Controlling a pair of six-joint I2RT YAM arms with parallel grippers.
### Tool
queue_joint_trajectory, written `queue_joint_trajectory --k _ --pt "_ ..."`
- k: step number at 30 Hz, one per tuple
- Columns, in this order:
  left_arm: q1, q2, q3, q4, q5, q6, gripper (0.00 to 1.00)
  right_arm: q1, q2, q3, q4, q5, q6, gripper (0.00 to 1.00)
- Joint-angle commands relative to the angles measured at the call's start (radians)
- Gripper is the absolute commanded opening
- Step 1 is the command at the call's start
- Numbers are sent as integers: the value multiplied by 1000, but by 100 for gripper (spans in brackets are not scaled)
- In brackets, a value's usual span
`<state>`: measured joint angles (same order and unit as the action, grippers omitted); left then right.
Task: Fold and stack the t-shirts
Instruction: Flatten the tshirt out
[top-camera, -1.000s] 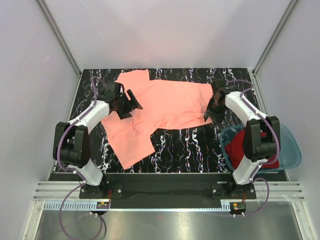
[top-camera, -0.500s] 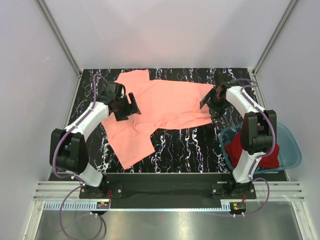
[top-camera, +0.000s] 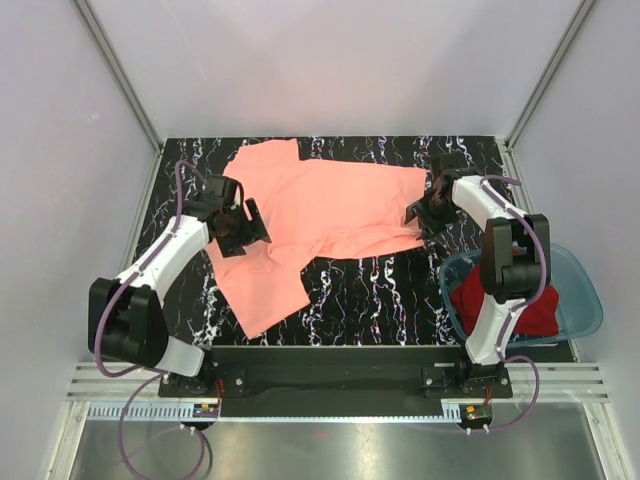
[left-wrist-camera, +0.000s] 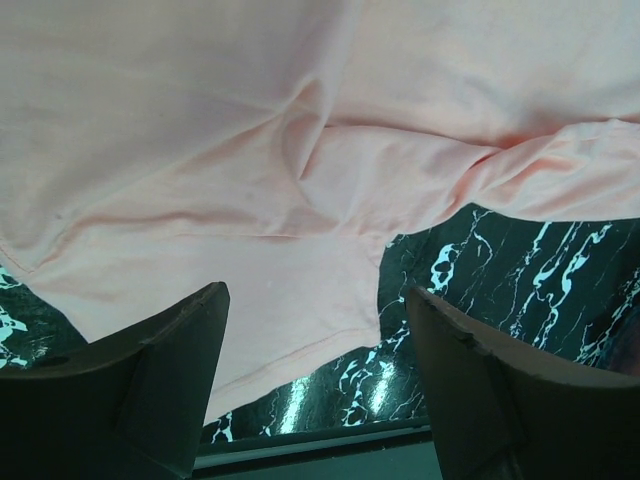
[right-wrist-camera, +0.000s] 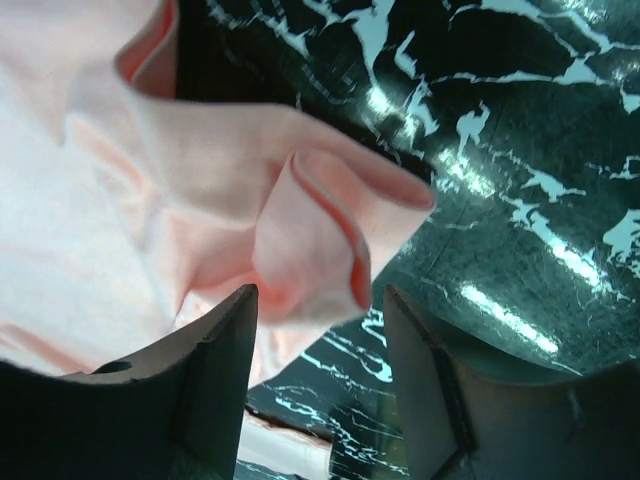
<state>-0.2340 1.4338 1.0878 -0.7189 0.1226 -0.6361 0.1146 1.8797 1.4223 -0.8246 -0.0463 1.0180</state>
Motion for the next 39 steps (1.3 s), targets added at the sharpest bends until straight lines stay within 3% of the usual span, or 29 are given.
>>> queue_joint_trajectory --k 1,5,7,9,15,22,31,35,39 --pt "5 31 63 -1 -23 30 76 -15 44 32 18 0 40 60" --pt "24 80 124 -2 -25 44 77 -15 61 27 24 -12 36 52" --pt "50 126 150 -5 4 44 77 -15 62 24 16 -17 5 22" --pt "65 163 187 -2 15 47 77 -15 44 15 4 -23 -57 0" --pt "101 232 251 -10 55 81 77 20 -100 -65 -77 3 -338 0" --pt "108 261 204 -42 52 92 78 52 -220 -209 -142 -55 -490 0" --pt "127 206 164 -91 5 113 78 114 -327 -453 -166 29 -383 0" --pt "133 180 164 -97 -35 118 79 114 -367 -500 -271 274 -160 0" --pt "144 178 165 -88 -54 118 79 114 -395 -507 -155 195 -206 49"
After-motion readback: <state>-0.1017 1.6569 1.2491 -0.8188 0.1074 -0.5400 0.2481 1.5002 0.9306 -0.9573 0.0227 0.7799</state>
